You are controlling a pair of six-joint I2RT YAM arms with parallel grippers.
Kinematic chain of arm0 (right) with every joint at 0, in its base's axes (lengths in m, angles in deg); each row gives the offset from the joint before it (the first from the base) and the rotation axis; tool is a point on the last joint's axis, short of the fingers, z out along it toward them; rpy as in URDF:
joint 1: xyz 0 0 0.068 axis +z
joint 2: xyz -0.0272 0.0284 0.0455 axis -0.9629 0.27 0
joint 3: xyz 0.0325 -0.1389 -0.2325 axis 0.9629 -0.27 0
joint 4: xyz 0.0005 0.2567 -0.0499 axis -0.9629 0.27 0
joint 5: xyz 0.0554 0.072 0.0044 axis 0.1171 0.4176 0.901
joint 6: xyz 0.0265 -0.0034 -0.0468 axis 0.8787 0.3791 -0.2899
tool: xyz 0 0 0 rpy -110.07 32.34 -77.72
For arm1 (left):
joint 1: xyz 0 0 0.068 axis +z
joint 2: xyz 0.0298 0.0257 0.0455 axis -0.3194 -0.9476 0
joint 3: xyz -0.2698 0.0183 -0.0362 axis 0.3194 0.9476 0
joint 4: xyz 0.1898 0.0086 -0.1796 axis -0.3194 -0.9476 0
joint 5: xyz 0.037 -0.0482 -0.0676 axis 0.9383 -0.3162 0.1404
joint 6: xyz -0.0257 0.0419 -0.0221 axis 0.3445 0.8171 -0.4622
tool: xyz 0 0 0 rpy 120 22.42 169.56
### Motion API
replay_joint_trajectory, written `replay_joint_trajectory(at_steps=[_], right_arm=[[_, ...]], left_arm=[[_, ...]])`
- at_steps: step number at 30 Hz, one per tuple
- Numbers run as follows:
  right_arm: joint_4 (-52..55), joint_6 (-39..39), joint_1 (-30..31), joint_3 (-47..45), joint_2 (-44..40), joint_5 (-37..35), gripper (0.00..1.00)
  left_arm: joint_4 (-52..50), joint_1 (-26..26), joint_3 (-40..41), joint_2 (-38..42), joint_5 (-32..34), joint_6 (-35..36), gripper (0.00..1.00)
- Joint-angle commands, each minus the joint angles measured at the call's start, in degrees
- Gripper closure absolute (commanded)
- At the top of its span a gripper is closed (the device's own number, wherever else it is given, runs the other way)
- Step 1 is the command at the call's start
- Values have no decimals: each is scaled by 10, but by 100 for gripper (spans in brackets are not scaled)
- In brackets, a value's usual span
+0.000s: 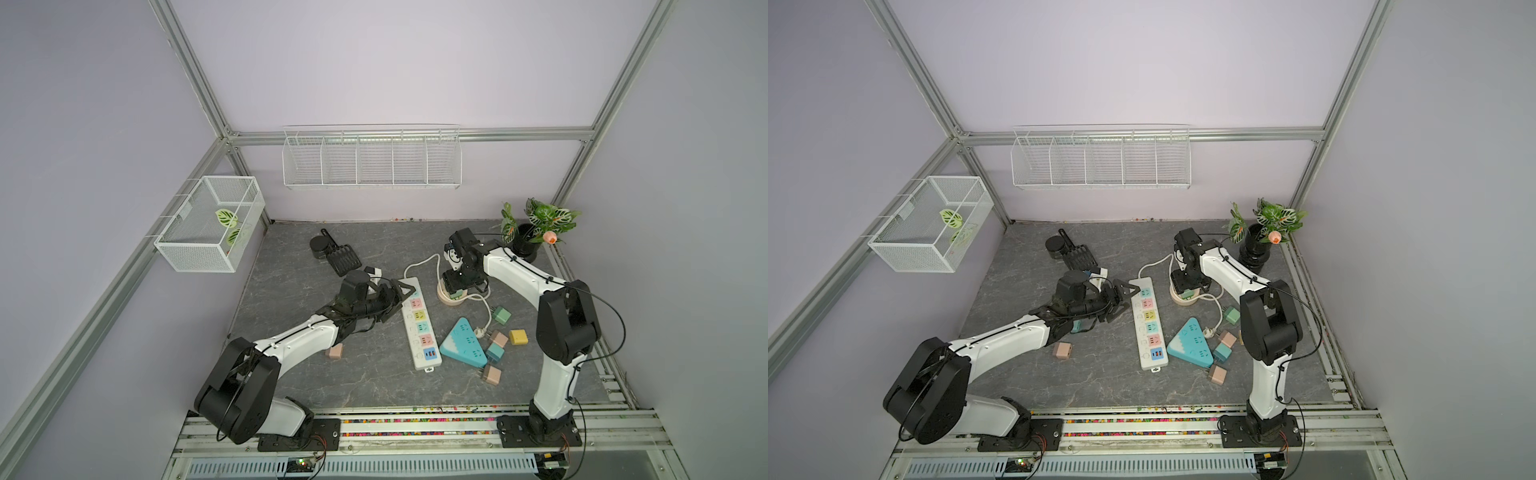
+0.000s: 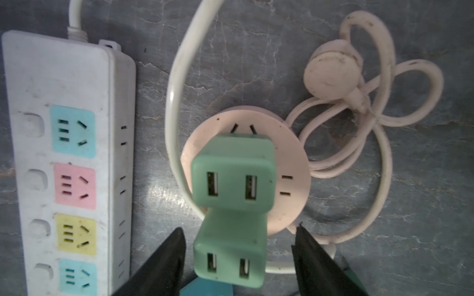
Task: Pull the plug off the socket
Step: Remove the plug from the socket.
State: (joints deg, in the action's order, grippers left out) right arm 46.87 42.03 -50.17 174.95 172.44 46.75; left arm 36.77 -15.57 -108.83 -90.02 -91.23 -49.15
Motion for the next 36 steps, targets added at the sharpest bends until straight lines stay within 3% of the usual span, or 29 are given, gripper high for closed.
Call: replay_joint_trajectory(at_steps=[1,6,12,16,25,36], right_arm=[[24,-10,10,9,10,-4,34],[37,-10,9,24,30,-26,42],[35,-4,8,18,24,-24,58],[11,16,7,-24,-12,-14,61],[-33,73,-2,-125,-101,17,62],[-54,104,-16,-159,-114,51,62]], left_arm=[[15,-3,-29,-22,-20,-1,13],[37,-7,-59,-69,-40,-10,17],[31,-18,-130,-164,-69,-19,38],[9,-39,-190,-228,-78,-16,47],[-113,-84,-326,-345,-66,12,50],[-220,-98,-390,-399,-29,16,53]])
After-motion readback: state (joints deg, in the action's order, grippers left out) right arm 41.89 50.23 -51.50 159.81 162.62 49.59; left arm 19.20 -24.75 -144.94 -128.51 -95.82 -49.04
